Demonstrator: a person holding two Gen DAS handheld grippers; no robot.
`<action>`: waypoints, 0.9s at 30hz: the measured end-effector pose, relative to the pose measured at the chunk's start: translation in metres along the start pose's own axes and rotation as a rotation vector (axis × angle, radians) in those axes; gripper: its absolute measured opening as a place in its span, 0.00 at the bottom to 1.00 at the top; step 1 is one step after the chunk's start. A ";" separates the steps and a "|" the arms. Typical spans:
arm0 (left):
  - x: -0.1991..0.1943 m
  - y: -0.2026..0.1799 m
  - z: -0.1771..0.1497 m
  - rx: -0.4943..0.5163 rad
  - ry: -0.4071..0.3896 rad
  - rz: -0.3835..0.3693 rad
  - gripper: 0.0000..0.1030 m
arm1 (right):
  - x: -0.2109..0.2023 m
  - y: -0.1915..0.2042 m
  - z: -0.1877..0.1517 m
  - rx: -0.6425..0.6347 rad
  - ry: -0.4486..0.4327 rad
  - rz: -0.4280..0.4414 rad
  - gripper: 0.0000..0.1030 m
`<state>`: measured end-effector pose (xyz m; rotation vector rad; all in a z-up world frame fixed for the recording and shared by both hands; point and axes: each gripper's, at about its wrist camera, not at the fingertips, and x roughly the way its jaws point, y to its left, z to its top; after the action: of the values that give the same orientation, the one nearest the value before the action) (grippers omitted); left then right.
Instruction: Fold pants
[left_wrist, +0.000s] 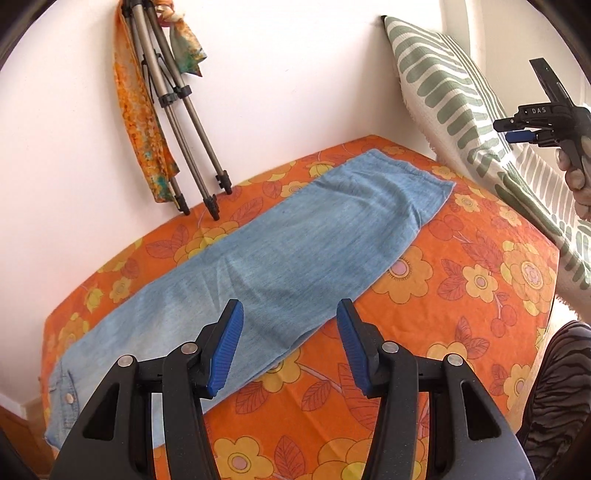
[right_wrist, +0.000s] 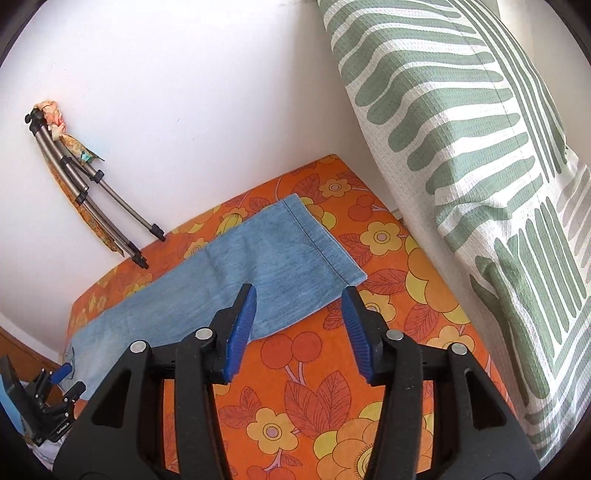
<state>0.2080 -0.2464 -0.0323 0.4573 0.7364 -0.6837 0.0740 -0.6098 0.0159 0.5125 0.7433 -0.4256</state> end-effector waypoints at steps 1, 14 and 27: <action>-0.004 -0.007 -0.001 0.009 -0.008 -0.004 0.50 | -0.003 0.004 -0.004 -0.009 0.010 -0.003 0.51; 0.015 -0.076 0.033 0.079 -0.045 -0.079 0.51 | 0.040 -0.026 -0.019 0.069 0.020 -0.016 0.52; 0.139 -0.160 0.101 0.188 0.005 -0.260 0.51 | 0.148 -0.145 -0.012 0.360 0.133 0.032 0.52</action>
<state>0.2167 -0.4734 -0.0904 0.5399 0.7466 -1.0016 0.0887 -0.7457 -0.1403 0.8959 0.7889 -0.5020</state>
